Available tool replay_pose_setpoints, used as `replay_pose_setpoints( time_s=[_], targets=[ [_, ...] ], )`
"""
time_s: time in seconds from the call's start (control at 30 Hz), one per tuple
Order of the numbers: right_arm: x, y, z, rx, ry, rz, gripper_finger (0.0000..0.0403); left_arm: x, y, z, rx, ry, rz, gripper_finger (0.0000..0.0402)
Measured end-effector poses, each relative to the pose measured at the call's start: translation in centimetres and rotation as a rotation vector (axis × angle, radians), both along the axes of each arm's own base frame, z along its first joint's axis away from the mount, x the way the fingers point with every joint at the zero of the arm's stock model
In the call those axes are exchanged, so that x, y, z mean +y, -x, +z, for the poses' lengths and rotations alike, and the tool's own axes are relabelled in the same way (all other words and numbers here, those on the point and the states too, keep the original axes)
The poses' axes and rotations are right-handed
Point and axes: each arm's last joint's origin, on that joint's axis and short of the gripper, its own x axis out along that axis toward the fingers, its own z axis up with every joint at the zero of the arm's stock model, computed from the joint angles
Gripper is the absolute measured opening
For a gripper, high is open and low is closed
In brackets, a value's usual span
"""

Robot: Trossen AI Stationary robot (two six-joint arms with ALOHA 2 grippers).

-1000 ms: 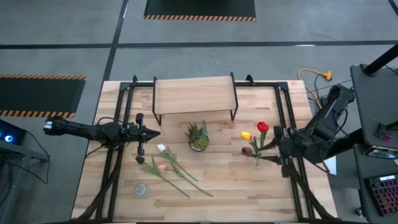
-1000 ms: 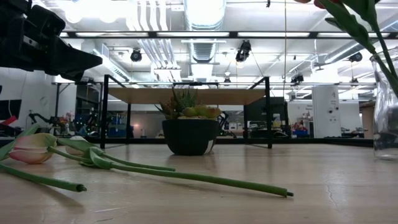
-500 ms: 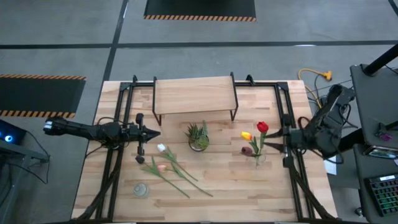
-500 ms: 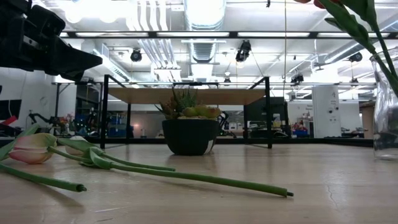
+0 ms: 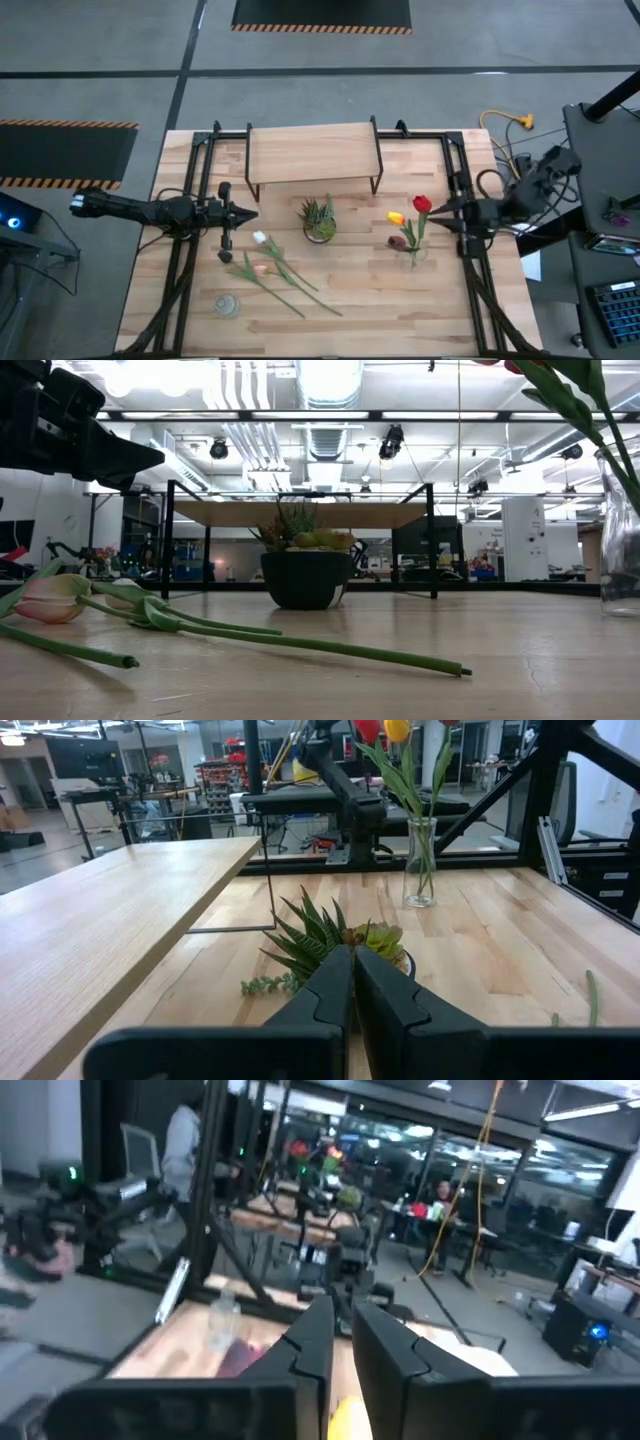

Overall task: Pick and place flowers into a vace then onto a shelf
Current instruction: Put the white flower into the left transparent vase

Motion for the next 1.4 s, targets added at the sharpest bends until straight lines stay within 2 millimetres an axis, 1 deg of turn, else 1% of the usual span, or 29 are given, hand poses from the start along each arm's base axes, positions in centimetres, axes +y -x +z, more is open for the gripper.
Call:
replay_pose_setpoints(
  time_s=[0.1, 0.2, 0.33, 0.4, 0.57, 0.67, 0.77, 0.93, 1.1, 1.23, 1.3, 1.4],
  targets=[
    [-0.9, -0.9, -0.5, -0.001, -0.003, -0.04, 0.0027, 0.0, 0.0, 0.0, 0.0, 0.0, 0.0, 0.0],
    [-2.0, -1.3, -0.2, -0.028, -0.004, -0.021, 0.0026, 0.0, 0.0, 0.0, 0.0, 0.0, 0.0, 0.0],
    [-3.5, -1.4, 0.2, -0.074, -0.031, -0.03, 0.0026, 0.0, 0.0, 0.0, 0.0, 0.0, 0.0, 0.0],
    [-4.2, -1.6, 0.1, -0.069, -0.054, -0.064, 0.0026, 0.0, 0.0, 0.0, 0.0, 0.0, 0.0, 0.0],
    [-5.4, -2.2, -1.7, -0.042, -0.07, -0.16, 0.0027, 0.0, 0.0, 0.0, 0.0, 0.0, 0.0, 0.0],
    [-6.1, -2.2, -2.1, -0.095, -0.09, -0.212, 0.0028, 0.0, 0.0, 0.0, 0.0, 0.0, 0.0, 0.0],
    [-6.8, -2.2, -3.0, -0.114, -0.117, -0.262, 0.0028, 0.0, 0.0, 0.0, 0.0, 0.0, 0.0, 0.0],
    [-8.1, -2.4, -5.3, -0.084, -0.188, -0.345, 0.0028, 0.0, 0.0, 0.0, 0.0, 0.0, 0.0, 0.0],
    [-9.0, -2.6, -7.5, -0.089, -0.194, -0.382, 0.0028, 0.0, 0.0, 0.0, 0.0, 0.003, 0.0, 0.0],
    [-9.5, -2.4, -8.4, -0.152, -0.19, -0.412, 0.0028, 0.0, 0.0, 0.0, 0.0, 0.003, 0.0, 0.0],
    [-9.6, -2.3, -8.5, -0.178, -0.188, -0.417, 0.0028, 0.0, 0.0, 0.0, 0.0, 0.003, 0.0, 0.0],
    [-9.8, -2.3, -9.1, -0.171, -0.187, -0.448, 0.0028, 0.0, 0.0, 0.0, 0.0, 0.003, 0.0, 0.0]
  ],
)
